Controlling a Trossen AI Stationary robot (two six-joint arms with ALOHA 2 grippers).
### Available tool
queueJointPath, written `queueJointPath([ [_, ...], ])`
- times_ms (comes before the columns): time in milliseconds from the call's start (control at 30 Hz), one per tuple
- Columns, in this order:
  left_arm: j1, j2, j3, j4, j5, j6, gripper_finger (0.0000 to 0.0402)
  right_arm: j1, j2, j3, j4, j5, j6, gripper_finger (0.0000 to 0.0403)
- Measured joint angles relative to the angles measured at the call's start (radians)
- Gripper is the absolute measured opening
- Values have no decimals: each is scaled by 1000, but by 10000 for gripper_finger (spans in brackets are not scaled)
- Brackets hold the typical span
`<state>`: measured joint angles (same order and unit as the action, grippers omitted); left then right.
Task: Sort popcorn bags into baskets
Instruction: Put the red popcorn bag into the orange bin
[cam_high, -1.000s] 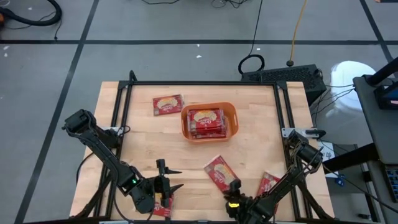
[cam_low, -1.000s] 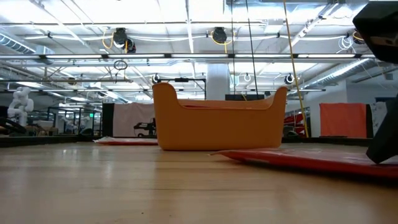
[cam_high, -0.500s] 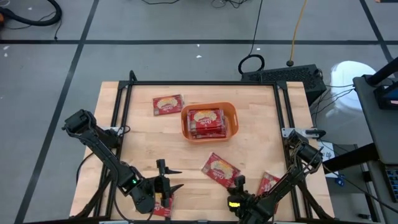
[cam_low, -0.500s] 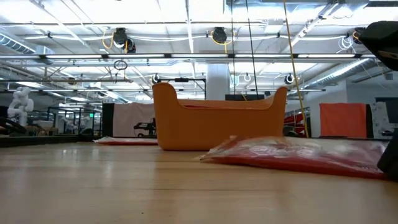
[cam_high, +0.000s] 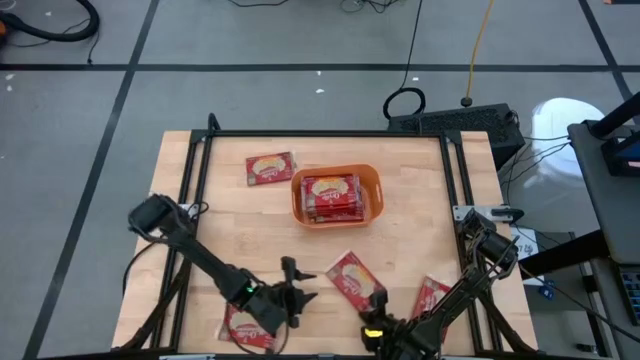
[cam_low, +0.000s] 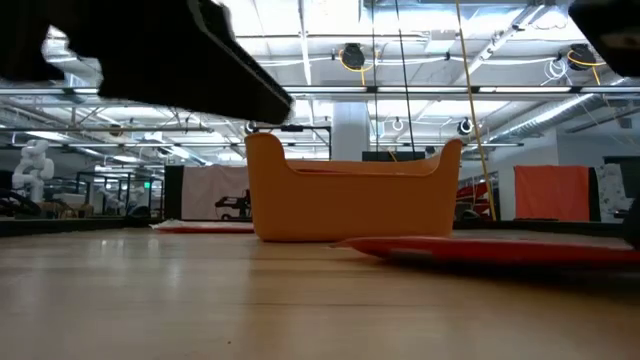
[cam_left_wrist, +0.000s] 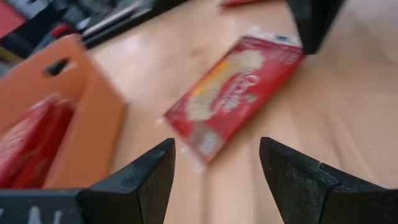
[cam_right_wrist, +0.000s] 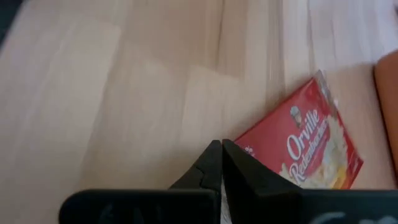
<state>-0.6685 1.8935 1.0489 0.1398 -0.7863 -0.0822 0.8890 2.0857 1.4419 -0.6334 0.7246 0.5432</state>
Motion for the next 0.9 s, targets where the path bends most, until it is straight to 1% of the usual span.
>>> queueJointPath([
  [100,20,71,0,155,84,139,239,0,0,20,0,3,-30,0],
  [200,32,144,5,271,113,291,239,0,0,35,0,3,-55,0],
  [300,43,196,32,303,116,403,239,-3,-11,38,0,4,-61,0],
  [367,57,228,56,308,115,446,239,-6,-26,38,-3,5,-62,0],
  [600,107,296,137,318,87,507,239,-38,-70,38,-7,8,-97,0],
  [700,129,297,142,314,112,523,239,-55,-82,38,-7,10,-115,0],
  [800,142,297,142,308,115,523,238,-72,-83,38,-7,8,-118,0],
  [900,149,297,142,305,117,526,219,-87,-83,38,-7,8,-118,0],
])
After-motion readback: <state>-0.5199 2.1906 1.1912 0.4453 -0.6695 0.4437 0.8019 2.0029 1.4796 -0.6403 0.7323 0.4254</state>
